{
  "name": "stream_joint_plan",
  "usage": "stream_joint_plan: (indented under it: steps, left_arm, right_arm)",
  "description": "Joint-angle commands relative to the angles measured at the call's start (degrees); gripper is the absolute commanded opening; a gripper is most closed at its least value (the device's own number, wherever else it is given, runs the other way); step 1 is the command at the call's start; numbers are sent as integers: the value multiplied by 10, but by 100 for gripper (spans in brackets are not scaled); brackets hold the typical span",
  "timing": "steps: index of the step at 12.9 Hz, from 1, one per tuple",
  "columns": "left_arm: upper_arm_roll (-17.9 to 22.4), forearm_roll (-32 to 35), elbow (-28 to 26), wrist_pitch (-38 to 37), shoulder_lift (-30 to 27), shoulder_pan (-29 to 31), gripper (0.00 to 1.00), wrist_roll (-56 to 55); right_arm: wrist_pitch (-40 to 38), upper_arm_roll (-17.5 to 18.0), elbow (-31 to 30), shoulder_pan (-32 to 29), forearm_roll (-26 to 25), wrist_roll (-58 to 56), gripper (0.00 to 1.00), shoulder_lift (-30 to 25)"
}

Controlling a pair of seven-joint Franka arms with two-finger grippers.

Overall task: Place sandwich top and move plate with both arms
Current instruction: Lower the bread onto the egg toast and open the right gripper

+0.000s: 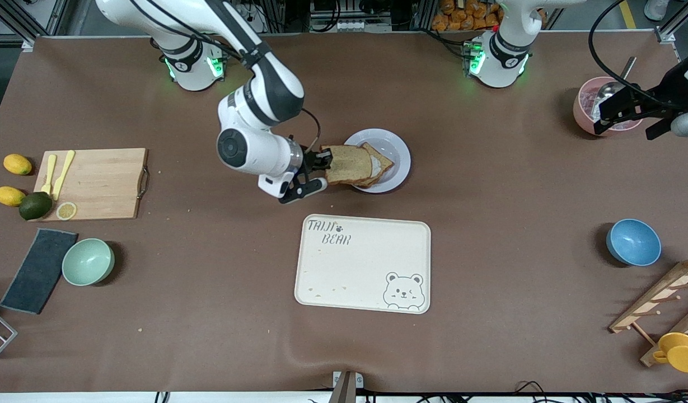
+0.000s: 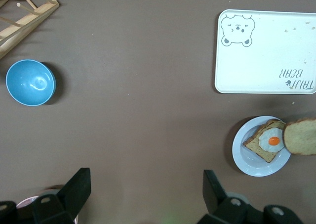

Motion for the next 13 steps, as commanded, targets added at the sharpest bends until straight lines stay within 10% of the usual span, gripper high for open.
stream_joint_plan:
  steps: [1, 10, 13]
  left_arm:
    - [-3, -5, -2, 6, -2, 3, 100, -7]
    - [-3, -5, -3, 6, -2, 3, 100, -7]
    - [-3, -5, -2, 5, -3, 4, 100, -8]
  right_arm:
    - [50, -8, -20, 38, 10, 31, 0, -4]
    - [130, -9, -22, 91, 10, 65, 0, 36]
    - [133, -9, -24, 91, 10, 104, 71, 36]
